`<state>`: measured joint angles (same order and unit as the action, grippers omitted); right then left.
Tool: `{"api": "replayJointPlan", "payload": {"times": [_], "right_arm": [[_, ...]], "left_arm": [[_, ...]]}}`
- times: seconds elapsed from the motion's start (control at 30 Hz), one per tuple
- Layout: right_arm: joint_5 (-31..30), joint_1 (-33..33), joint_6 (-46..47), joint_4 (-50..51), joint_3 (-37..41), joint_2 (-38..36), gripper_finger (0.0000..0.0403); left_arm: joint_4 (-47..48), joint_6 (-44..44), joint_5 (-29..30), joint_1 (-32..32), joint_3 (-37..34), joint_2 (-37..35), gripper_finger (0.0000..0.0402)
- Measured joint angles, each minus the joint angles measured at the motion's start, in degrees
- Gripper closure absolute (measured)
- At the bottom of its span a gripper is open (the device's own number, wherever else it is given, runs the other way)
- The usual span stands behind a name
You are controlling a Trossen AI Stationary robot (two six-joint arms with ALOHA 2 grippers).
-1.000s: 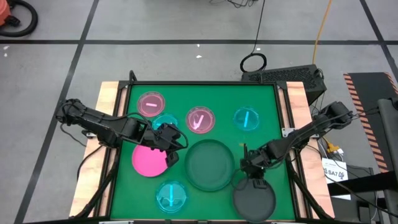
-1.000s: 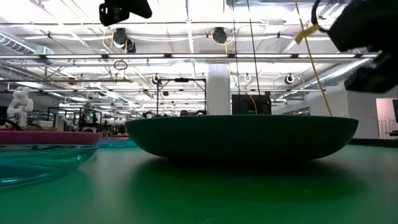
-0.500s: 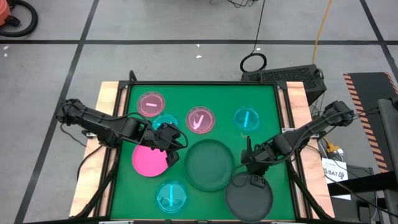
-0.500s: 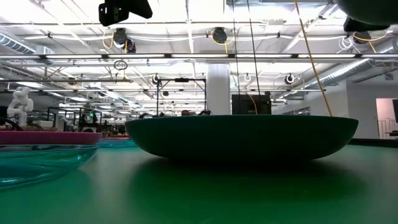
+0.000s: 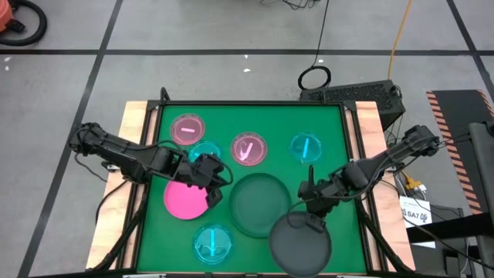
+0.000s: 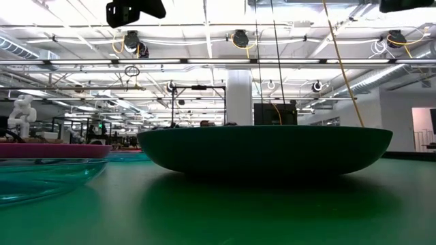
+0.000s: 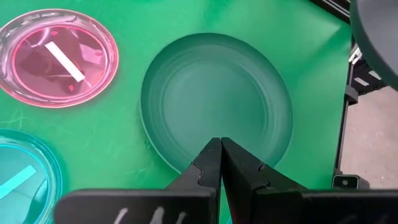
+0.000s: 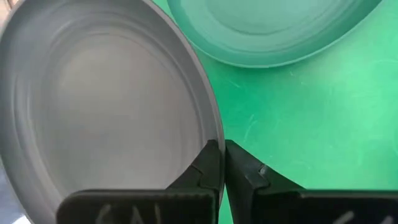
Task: Stack plastic plates
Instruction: Stack the black plate on top of the green plate
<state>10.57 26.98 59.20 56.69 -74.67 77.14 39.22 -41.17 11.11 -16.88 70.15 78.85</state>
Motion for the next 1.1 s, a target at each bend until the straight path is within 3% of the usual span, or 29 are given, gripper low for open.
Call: {"api": "replayJointPlan", "payload": {"times": [0.33, 1.1], "right_arm": [[-0.53, -3.09, 1.58, 0.94, -2.60, 0.02, 0.0401], [-12.45, -12.12, 2.61, 0.59, -4.15, 0.03, 0.0401]], "left_arm": [[0.00, -0.14, 0.00, -0.52, -0.01, 0.00, 0.0385], [0.02, 0.15, 0.00, -0.52, 0.00, 0.00, 0.0385]]}}
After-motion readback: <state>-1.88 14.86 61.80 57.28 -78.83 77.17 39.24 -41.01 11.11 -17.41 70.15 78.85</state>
